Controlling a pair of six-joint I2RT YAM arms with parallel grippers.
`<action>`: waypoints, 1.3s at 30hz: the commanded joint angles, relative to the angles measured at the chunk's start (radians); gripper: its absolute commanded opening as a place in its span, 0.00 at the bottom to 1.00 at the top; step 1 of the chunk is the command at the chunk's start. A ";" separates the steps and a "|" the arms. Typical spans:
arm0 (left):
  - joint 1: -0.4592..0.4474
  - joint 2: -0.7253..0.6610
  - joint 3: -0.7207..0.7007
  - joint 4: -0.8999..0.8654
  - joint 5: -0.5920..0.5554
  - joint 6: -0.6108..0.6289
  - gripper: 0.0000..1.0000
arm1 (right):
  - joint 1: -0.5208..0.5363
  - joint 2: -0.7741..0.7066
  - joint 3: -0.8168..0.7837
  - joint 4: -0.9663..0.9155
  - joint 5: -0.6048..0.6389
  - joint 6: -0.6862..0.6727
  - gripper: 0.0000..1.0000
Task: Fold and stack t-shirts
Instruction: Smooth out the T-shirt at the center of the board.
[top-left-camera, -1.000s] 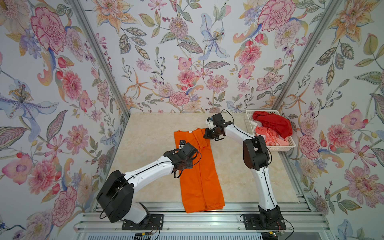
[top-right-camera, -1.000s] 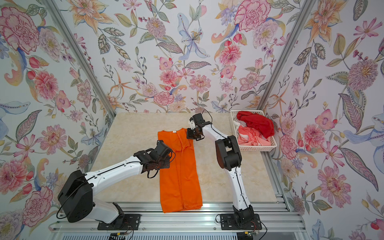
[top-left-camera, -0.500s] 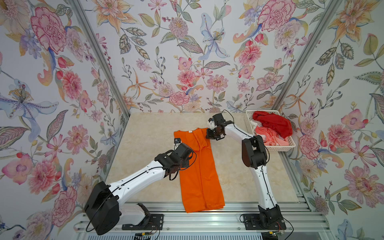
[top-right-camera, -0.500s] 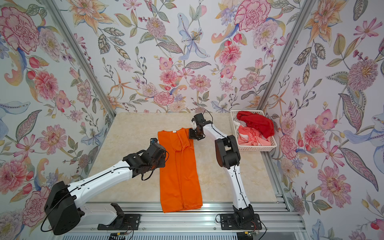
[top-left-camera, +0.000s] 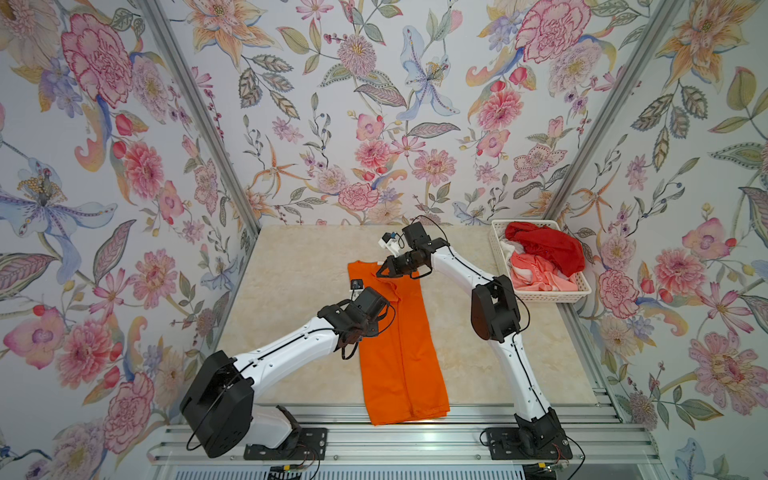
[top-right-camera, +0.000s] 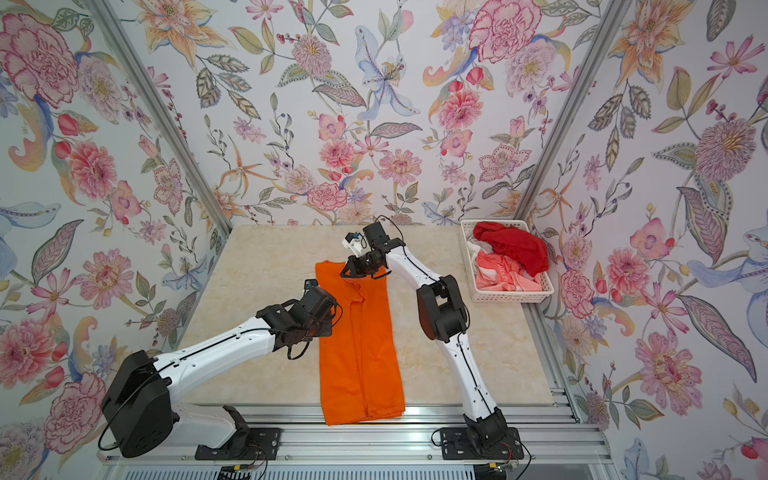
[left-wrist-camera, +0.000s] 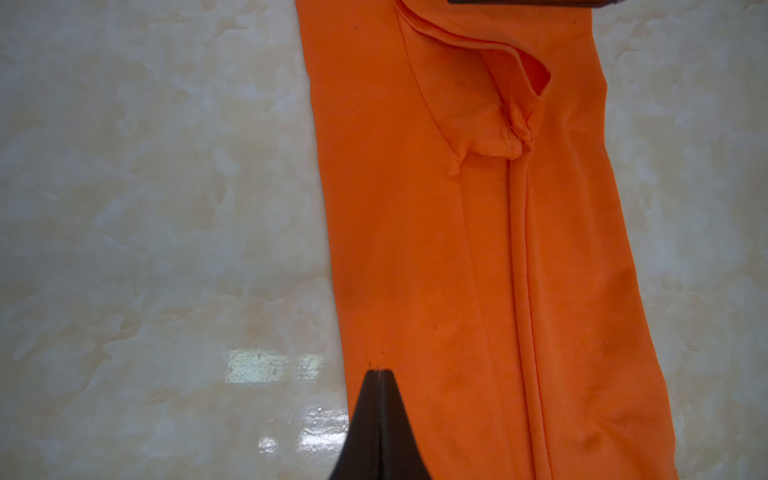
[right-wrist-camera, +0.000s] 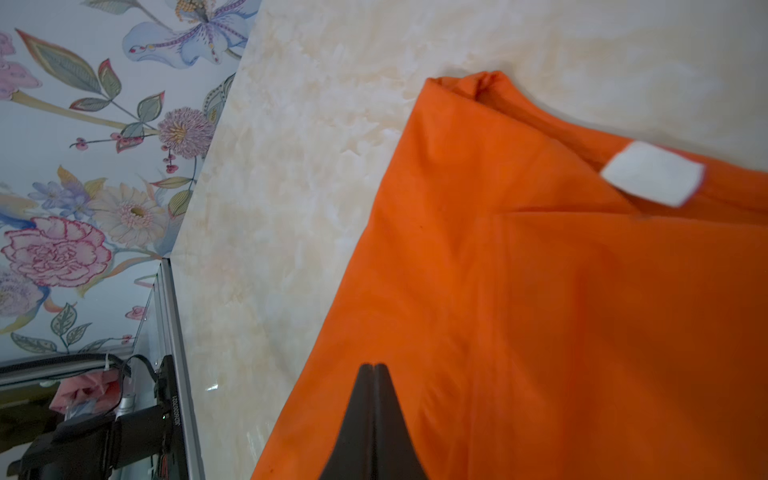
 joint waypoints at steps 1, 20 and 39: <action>0.019 0.029 0.001 -0.014 -0.021 0.007 0.00 | 0.059 -0.080 0.052 -0.145 -0.036 -0.112 0.02; 0.037 0.049 0.001 -0.014 -0.027 0.001 0.00 | -0.043 -0.106 -0.280 0.017 0.227 0.020 0.00; 0.144 0.309 0.173 -0.019 -0.049 0.004 0.00 | 0.012 -0.393 -0.465 0.076 0.369 0.014 0.06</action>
